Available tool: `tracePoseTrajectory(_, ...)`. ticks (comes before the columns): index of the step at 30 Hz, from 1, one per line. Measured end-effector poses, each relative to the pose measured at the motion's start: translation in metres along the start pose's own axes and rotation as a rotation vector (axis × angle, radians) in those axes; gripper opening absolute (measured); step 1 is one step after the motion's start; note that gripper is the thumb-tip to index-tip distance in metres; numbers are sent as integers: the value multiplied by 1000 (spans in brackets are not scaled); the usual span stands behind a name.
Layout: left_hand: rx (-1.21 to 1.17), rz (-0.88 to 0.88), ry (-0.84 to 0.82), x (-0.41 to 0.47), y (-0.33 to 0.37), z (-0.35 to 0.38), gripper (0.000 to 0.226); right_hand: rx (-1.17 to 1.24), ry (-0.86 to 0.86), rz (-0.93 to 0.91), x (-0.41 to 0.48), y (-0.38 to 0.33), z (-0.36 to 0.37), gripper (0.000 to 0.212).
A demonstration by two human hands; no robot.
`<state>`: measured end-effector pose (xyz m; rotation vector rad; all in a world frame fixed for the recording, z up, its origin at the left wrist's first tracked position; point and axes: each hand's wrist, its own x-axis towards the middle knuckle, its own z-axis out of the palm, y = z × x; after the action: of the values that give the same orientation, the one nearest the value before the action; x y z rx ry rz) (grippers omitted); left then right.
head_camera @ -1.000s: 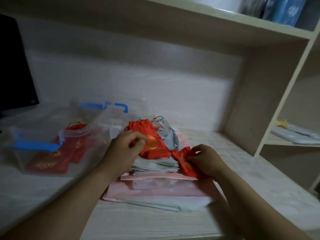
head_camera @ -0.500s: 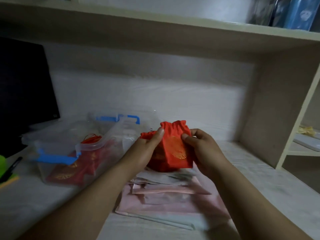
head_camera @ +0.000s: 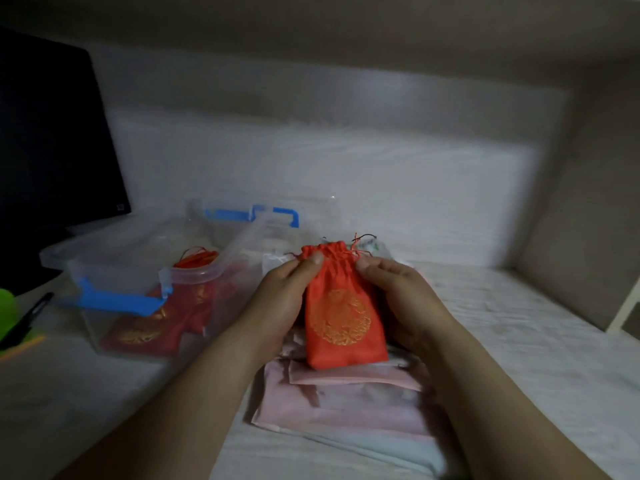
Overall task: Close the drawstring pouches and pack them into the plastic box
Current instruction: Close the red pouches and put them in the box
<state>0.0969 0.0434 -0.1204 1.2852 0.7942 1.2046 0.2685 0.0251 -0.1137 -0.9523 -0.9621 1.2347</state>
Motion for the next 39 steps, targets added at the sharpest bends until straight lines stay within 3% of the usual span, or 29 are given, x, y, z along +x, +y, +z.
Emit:
tracePoseTrajectory(3,-17,15,45,0,-2,-1,27,8,-5,-28,-1,4,-1,34)
tracePoseTrajectory(7,-59,-21,66,1,-4,-3,33,157,40,-60,-1,2,1,10)
tracePoseTrajectory(11,-131,-82,31,2,-4,-6,44,394,32,27,-8,-8,2,27)
tracePoseTrajectory(14,-162,-95,25,1,-4,-8,45,510,132,61,-7,-13,0,20)
tracePoseTrajectory(25,-365,-114,106,2,-5,-8,49,541,392,-21,2,-3,-16,15)
tracePoseTrajectory(28,-358,-64,108,5,-2,-9,47,438,296,-118,-5,-10,-10,17)
tracePoseTrajectory(32,0,115,133,2,0,-4,47,87,163,-228,-19,-17,2,15)
tracePoseTrajectory(36,343,268,-42,-4,0,1,40,-197,78,-354,-28,-15,16,17)
tracePoseTrajectory(39,420,315,-180,-8,0,4,45,-244,37,-420,-29,-17,21,16)
